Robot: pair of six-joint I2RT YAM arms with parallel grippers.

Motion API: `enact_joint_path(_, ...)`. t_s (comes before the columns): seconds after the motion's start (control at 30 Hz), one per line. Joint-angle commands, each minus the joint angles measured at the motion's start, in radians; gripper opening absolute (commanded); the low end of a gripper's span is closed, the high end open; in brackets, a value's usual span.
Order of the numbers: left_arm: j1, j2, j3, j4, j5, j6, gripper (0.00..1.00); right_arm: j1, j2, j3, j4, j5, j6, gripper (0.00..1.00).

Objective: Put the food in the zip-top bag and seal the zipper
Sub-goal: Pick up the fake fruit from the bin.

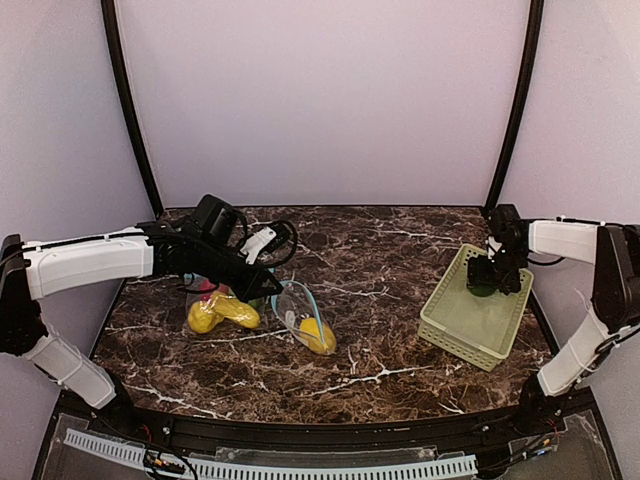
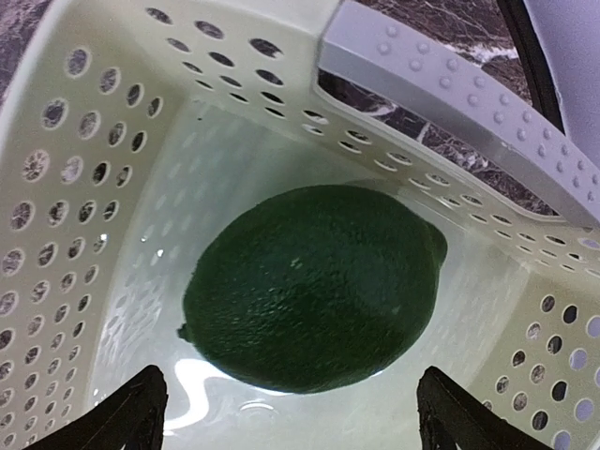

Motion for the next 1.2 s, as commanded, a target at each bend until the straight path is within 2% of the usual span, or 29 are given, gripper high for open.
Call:
enact_joint_path(0.0,0.003,-0.007,0.004,-0.024,0.007,0.017,0.01,-0.013,0.038,0.004,0.051,0.04,0.046,0.89)
enact_joint_path(0.3,0.003,-0.002,0.006,-0.03,0.003,0.023,0.01,-0.013,0.093,0.005,0.142,-0.015,0.068,0.89)
enact_joint_path(0.63,0.003,0.01,0.01,-0.035,0.004,0.029,0.01,-0.013,0.139,0.035,0.151,0.055,0.007,0.95)
enact_joint_path(0.8,0.003,0.018,0.011,-0.036,0.008,0.03,0.01,-0.017,0.141,0.039,0.176,-0.003,-0.01,0.99)
enact_joint_path(1.17,0.003,0.021,0.011,-0.04,0.007,0.03,0.01,-0.016,0.184,0.075,0.18,0.079,0.032,0.99)
